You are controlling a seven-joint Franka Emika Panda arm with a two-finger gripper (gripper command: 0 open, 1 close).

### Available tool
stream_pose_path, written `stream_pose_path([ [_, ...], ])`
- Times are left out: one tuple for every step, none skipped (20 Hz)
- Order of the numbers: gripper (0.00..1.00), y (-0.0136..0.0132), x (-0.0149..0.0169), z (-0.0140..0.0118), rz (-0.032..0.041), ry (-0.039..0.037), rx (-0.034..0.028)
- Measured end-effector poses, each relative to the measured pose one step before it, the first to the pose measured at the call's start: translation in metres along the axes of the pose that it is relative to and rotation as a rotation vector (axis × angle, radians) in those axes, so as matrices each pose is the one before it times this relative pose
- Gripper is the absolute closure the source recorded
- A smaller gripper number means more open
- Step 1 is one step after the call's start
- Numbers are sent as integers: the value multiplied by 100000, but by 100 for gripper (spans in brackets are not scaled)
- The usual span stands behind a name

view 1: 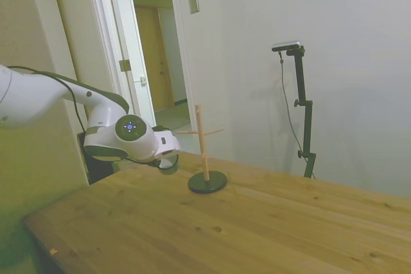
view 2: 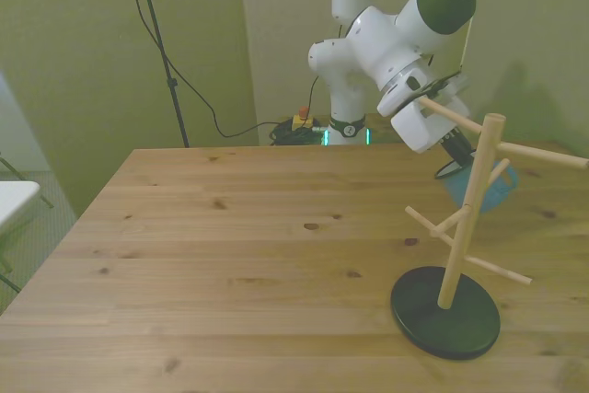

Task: Unload the mug

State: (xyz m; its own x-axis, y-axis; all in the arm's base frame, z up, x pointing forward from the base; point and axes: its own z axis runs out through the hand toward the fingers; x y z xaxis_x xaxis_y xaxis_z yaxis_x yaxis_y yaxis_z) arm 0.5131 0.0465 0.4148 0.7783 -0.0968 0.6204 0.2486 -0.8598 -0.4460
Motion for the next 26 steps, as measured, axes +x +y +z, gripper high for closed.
stream_pose_path([
  [100, -45, -381, -119, 1674, -1444, -1523],
  [100, 19, -429, -22, 1988, -2125, -1205],
  [100, -46, -374, -67, 2310, -1622, -994],
  [100, -62, -313, -52, 2209, -1004, -659],
  [100, -115, -257, -152, 1967, -374, -789],
  [100, -94, -212, -190, 1712, 565, -1314],
  [100, -111, -209, -281, 1514, 1139, -1537],
  [100, -5, -251, -209, 1427, 767, -1907],
  [100, 15, -256, -182, 1726, 663, -2360],
  [100, 141, -284, -47, 2113, 582, -2976],
  [100, 237, -331, 45, 2162, 523, -3245],
  [100, 232, -336, 125, 1945, 160, -2609],
  [100, 225, -242, 95, 1689, -265, -2254],
  [100, 221, -271, 151, 2028, -1146, -2133],
  [100, 208, -274, 142, 2068, -1245, -2003],
  [100, 315, -243, 153, 1852, -1378, -2132],
  [100, 83, -226, 57, 1637, -1249, -1710],
  [100, 10, -212, -33, 1694, -1508, -1369],
  [100, -3, -134, -139, 1504, -1358, -1284],
  [100, -96, -91, -227, 1456, -948, -1220],
  [100, -72, -88, -212, 1415, -942, -1194],
  [100, -13, -93, -241, 1291, -868, -1062],
  [100, 30, -41, -261, 1086, -755, -834],
  [100, 69, 30, -256, 1272, -563, -823],
  [100, 126, 126, -234, 1437, 43, -953],
  [100, 195, 122, -88, 1391, -155, -853],
])
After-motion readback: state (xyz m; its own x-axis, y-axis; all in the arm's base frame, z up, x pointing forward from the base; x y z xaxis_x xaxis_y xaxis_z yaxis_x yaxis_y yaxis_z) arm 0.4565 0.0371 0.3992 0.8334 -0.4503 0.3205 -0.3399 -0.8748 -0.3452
